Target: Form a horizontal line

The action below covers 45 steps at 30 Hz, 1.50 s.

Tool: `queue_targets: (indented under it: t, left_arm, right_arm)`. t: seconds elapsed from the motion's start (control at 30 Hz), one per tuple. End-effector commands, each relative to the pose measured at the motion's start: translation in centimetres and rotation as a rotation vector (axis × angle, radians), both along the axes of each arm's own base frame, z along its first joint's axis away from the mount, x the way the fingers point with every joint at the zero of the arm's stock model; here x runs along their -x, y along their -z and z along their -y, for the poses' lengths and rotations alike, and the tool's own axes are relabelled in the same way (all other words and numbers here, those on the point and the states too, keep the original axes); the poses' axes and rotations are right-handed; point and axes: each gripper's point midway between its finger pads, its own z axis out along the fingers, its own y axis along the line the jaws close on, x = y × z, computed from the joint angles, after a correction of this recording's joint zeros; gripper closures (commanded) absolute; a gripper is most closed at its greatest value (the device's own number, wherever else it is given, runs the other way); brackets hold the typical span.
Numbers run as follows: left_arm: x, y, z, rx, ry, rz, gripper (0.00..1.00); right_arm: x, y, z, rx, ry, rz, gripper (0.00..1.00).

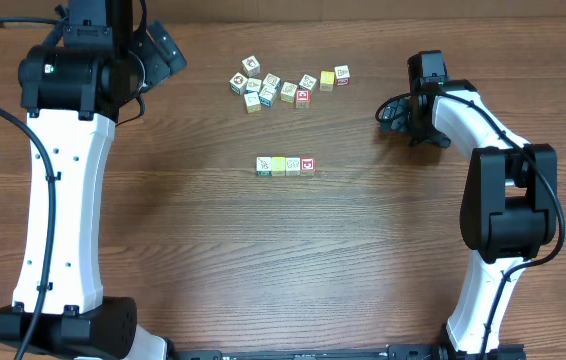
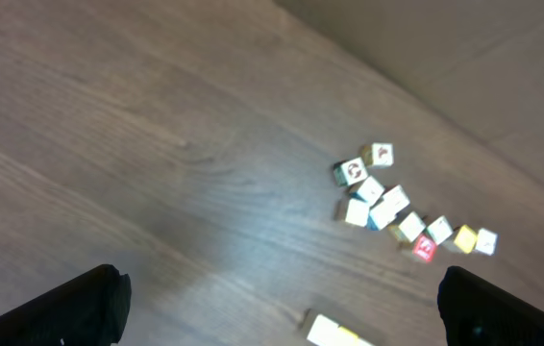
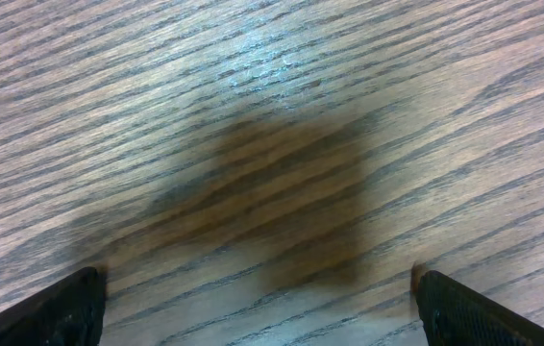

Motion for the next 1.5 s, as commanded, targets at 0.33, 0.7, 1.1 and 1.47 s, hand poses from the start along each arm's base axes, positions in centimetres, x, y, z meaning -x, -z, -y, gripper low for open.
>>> queue_targets:
  t: [0.33,0.7,1.1,1.47]
  left_arm:
    - [3.3,6.4,-1.8,-0.117,-0.016,-0.223,0.0]
    - [3.2,18.0,-0.3,-0.043,0.031,-0.302,0.0]
    - [5.4,25.9,-0.5,-0.037,0.029,-0.236,0.0]
    - [9.5,27.5,-2.8,-0.06,-0.035,-0.017,0.0]
  right_arm:
    - [0.5,0.3,0.4,0.017,0.006,-0.012,0.0]
    - [0.5,0.3,0.4,0.017,0.006,-0.012,0.0]
    - [0.5,0.3,0.4,0.017,0.006,-0.012,0.0]
    - [0.5,0.3,0.4,0.017,0.006,-0.012,0.0]
